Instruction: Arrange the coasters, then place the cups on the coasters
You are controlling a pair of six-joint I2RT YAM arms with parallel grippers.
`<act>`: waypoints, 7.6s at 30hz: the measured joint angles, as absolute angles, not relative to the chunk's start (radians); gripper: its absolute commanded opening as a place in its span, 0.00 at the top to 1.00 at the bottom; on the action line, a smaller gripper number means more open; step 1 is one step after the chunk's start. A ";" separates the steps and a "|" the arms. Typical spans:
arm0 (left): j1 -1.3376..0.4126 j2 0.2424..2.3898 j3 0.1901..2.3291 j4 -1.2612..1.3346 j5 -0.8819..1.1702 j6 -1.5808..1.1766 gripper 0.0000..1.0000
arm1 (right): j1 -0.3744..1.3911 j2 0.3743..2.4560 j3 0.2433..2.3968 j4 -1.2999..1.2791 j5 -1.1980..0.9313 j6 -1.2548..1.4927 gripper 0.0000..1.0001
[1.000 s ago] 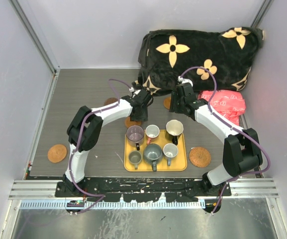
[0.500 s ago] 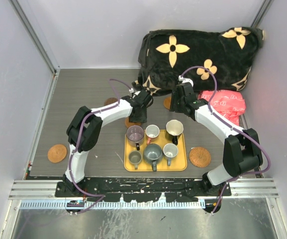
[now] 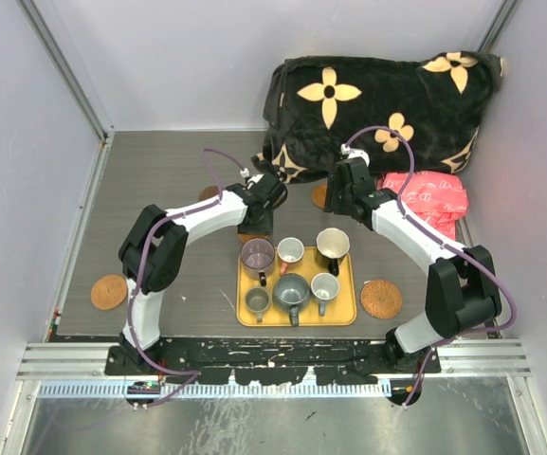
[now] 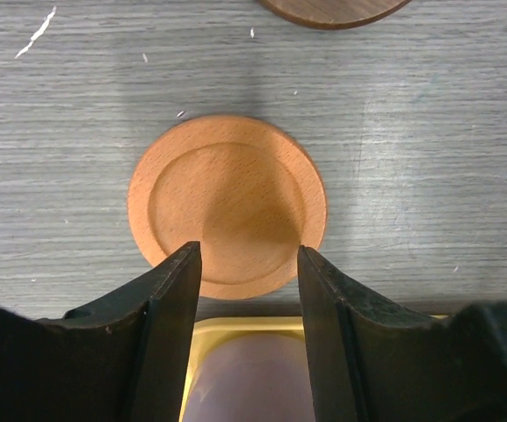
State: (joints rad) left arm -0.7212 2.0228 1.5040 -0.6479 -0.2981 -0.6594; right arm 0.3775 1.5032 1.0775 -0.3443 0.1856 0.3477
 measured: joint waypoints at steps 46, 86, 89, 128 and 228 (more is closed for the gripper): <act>-0.744 2.097 1.566 -0.549 -0.219 -0.664 0.54 | 0.377 1.503 1.077 -0.345 0.183 0.346 0.49; -0.772 2.156 1.661 -0.557 -0.178 -0.664 0.56 | 0.377 1.504 1.076 -0.344 0.182 0.346 0.49; -0.774 2.165 1.673 -0.557 -0.173 -0.664 0.56 | 0.377 1.504 1.076 -0.344 0.182 0.346 0.49; -0.784 2.160 1.716 -0.632 -0.222 -0.638 0.47 | 0.377 1.504 1.076 -0.345 0.181 0.346 0.49; 0.030 1.584 0.925 -0.876 -0.340 -0.878 0.52 | 0.378 1.450 1.013 -0.262 0.039 0.396 0.51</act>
